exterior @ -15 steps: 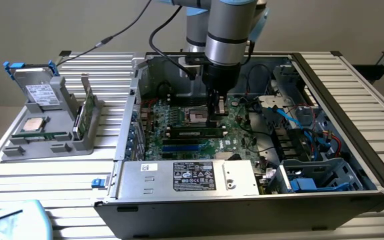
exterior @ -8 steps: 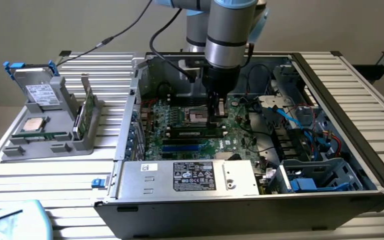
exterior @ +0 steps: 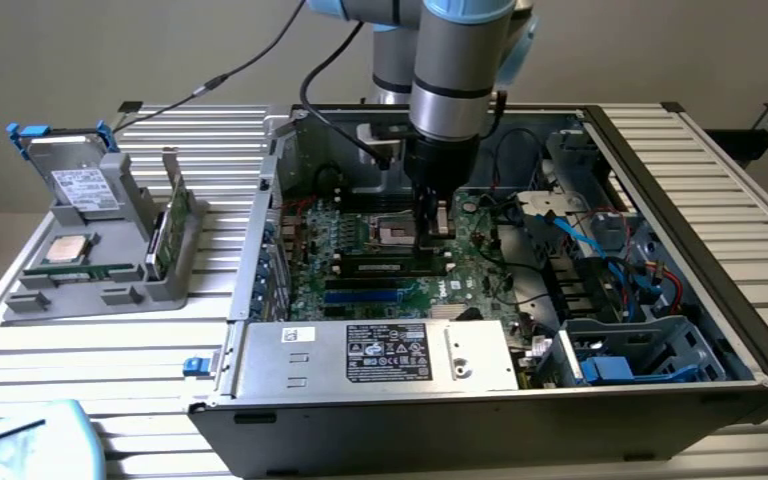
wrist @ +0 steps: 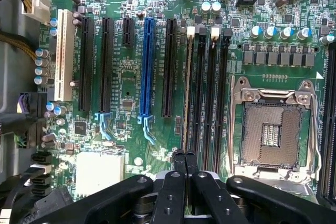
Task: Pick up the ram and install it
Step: 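Press down the ram until it locks into place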
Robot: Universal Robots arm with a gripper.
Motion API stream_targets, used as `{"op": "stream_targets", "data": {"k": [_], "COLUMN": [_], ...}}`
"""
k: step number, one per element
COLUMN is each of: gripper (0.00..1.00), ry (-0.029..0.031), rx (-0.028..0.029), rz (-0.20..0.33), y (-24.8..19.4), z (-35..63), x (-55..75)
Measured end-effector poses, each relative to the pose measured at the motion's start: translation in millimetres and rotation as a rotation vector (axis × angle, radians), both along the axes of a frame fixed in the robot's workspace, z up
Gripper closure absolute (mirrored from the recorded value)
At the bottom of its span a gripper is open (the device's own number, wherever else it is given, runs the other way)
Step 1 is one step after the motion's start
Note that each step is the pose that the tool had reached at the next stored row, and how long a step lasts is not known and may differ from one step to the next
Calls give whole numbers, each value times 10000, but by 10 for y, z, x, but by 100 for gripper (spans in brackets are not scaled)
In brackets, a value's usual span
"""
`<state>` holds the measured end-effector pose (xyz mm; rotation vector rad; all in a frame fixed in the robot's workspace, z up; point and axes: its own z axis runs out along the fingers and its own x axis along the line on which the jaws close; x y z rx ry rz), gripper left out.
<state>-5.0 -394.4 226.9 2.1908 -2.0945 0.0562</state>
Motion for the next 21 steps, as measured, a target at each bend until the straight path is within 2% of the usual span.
{"op": "stream_targets", "data": {"k": [5, 7, 8, 10, 12, 21], "gripper": [90, 90, 90, 90, 90, 90], "ry": [-3, -3, 5, 40, 48, 50], "rx": [-1, 17, 25, 5, 8, 5], "rz": [-1, -2, -3, -1, 0, -1], "y": [0, 2, 3, 1, 1, 1], "z": [-19, -9, 4, 46, 55, 57], "x": [0, 0, 0, -2, -12, -190]}}
